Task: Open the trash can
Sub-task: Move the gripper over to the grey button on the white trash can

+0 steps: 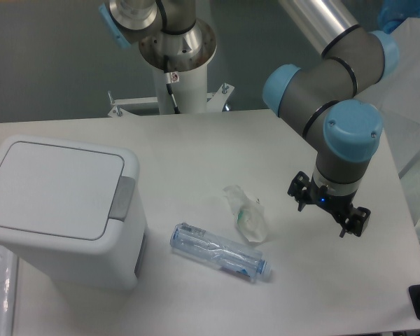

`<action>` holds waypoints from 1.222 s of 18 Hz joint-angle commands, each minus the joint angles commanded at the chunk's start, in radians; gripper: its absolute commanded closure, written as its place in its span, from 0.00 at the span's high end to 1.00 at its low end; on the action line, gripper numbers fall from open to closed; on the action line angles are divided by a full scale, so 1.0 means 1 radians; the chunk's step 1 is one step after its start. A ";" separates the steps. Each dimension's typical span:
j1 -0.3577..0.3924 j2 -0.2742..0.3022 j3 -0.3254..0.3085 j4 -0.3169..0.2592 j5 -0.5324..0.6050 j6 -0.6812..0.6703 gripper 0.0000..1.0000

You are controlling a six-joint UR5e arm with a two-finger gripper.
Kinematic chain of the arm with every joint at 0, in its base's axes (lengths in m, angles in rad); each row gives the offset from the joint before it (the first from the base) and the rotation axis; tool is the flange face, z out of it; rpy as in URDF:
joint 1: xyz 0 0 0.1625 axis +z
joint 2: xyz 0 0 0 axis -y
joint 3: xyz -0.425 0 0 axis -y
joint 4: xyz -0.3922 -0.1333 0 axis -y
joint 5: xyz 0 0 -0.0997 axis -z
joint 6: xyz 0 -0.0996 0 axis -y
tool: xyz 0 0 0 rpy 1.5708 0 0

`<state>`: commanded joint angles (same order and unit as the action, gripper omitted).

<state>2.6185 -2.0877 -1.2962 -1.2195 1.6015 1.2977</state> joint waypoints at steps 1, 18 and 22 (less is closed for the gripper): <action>0.002 0.002 -0.002 0.000 0.000 0.000 1.00; -0.064 0.146 -0.166 0.138 -0.333 -0.392 1.00; -0.110 0.181 -0.143 0.144 -0.409 -0.514 1.00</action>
<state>2.5081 -1.9069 -1.4389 -1.0753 1.1921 0.7840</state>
